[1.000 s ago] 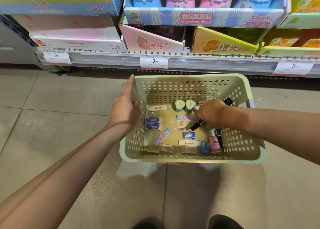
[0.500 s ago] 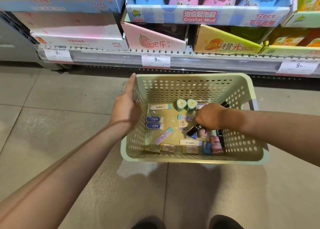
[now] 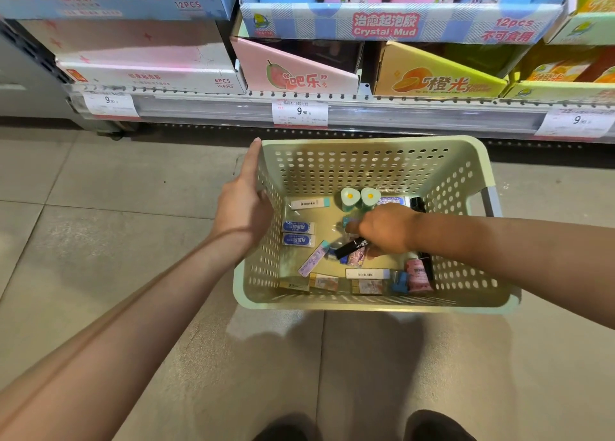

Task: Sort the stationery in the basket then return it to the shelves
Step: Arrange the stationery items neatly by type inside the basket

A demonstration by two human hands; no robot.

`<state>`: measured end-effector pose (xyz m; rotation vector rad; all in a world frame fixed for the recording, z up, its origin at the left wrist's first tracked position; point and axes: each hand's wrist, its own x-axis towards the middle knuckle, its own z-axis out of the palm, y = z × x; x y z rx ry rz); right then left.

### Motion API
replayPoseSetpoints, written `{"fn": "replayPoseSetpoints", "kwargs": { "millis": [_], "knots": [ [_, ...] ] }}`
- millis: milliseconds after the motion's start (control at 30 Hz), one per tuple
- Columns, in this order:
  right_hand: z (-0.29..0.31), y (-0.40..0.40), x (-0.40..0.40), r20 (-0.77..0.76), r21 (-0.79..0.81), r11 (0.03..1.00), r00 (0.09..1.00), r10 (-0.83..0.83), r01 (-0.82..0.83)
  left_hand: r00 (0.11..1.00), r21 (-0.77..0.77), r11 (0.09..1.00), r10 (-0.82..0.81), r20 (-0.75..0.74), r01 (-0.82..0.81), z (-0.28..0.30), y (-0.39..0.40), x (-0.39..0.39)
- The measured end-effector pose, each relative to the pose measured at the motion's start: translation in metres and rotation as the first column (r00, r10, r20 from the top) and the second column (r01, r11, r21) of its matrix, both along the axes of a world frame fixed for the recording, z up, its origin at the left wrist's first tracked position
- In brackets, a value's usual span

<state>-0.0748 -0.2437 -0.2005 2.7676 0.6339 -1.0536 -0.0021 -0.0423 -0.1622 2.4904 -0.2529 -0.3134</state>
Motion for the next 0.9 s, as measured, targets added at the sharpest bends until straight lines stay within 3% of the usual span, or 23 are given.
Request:
{"fn": "replayPoseSetpoints", "kwargs": {
  "millis": [67,267,500,900],
  "knots": [
    [0.005,-0.004,0.000,-0.033,-0.026,1.000,0.999,-0.011,0.010,1.000,-0.007,1.000,-0.001,-0.002,0.001,0.000,0.000,0.000],
    [0.009,-0.011,-0.015,-0.245,-0.186,0.966,0.960,0.132,-0.181,1.000,0.000,1.000,0.005,-0.009,-0.005,-0.001,0.000,0.001],
    [0.001,-0.010,-0.028,-0.291,-0.192,0.961,0.947,0.138,-0.199,1.000,-0.011,1.000,0.003,-0.014,-0.003,0.001,-0.001,0.000],
    [-0.011,-0.006,-0.024,-0.163,-0.027,0.996,0.984,0.079,-0.085,1.000,0.003,1.000,0.010,-0.003,-0.010,0.000,0.000,0.001]
  ]
}}
